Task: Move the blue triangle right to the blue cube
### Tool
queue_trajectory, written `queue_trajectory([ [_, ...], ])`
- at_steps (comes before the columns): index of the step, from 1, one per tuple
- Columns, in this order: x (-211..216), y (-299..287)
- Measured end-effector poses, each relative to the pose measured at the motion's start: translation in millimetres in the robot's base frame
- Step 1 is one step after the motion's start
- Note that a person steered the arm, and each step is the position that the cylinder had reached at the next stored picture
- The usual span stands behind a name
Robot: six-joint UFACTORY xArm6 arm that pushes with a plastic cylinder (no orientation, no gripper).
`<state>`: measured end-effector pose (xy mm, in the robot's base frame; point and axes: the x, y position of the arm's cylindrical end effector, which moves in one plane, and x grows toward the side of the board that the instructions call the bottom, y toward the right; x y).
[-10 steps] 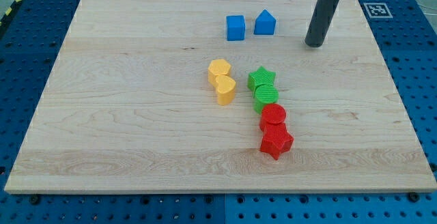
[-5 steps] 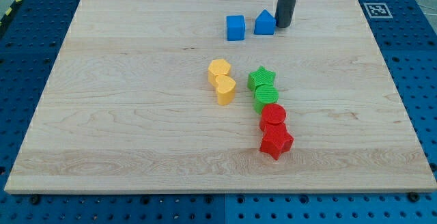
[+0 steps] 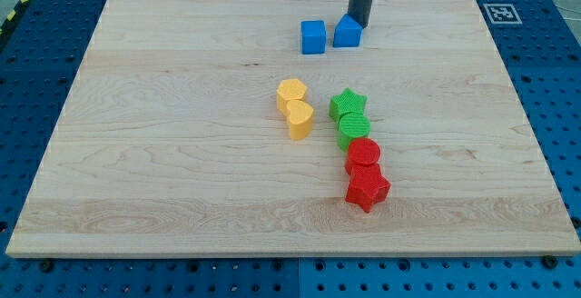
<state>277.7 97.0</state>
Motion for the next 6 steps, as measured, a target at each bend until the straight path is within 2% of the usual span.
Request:
queue_trajectory([
  [6,7.3,-6.2],
])
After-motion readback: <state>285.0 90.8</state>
